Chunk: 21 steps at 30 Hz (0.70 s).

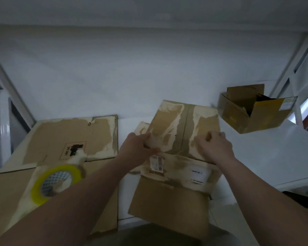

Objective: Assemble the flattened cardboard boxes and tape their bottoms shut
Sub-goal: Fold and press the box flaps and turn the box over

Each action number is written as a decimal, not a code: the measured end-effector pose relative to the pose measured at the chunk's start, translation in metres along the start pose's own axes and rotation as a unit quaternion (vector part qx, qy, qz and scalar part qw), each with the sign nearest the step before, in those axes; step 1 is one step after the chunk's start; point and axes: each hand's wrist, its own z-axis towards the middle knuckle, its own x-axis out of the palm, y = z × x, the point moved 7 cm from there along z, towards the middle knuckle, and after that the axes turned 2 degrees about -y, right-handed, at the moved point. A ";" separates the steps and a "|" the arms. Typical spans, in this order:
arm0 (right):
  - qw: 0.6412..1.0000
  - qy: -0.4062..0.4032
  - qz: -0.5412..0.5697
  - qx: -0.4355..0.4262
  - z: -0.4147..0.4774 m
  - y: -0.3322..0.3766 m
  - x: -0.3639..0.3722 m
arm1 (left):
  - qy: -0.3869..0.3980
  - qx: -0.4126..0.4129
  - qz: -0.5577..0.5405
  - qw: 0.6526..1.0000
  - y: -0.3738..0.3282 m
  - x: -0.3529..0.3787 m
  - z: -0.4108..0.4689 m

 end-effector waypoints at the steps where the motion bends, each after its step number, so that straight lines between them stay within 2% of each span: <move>1: 0.997 -0.014 -0.074 -0.017 0.000 0.006 0.002 | 0.013 0.002 -0.023 1.000 0.002 -0.001 -0.004; 2: 0.991 -0.030 -0.128 -0.035 -0.002 0.015 0.005 | 0.025 -0.006 -0.050 0.998 0.006 -0.005 -0.009; 4: 0.982 -0.055 -0.161 -0.077 -0.010 0.035 0.015 | 0.027 -0.038 -0.062 0.997 0.030 -0.015 -0.016; 7: 0.976 -0.082 -0.108 -0.170 -0.034 0.070 0.034 | 0.030 -0.105 0.083 0.991 0.086 -0.031 -0.031; 9: 0.969 -0.090 -0.070 -0.219 -0.055 0.091 0.043 | 0.081 -0.141 0.217 0.963 0.122 -0.030 -0.048; 11: 0.962 -0.086 -0.061 -0.250 -0.075 0.107 0.053 | 0.120 -0.173 0.303 0.929 0.150 -0.025 -0.064; 14: 0.950 -0.084 -0.076 -0.290 -0.094 0.120 0.073 | 0.082 -0.249 0.295 0.919 0.175 -0.030 -0.082; 17: 0.949 -0.069 -0.104 -0.291 -0.095 0.117 0.087 | 0.047 -0.224 0.257 0.939 0.173 -0.032 -0.085; 21: 0.957 -0.051 -0.019 -0.284 -0.090 0.112 0.083 | -0.055 -0.198 0.196 0.959 0.154 -0.059 -0.087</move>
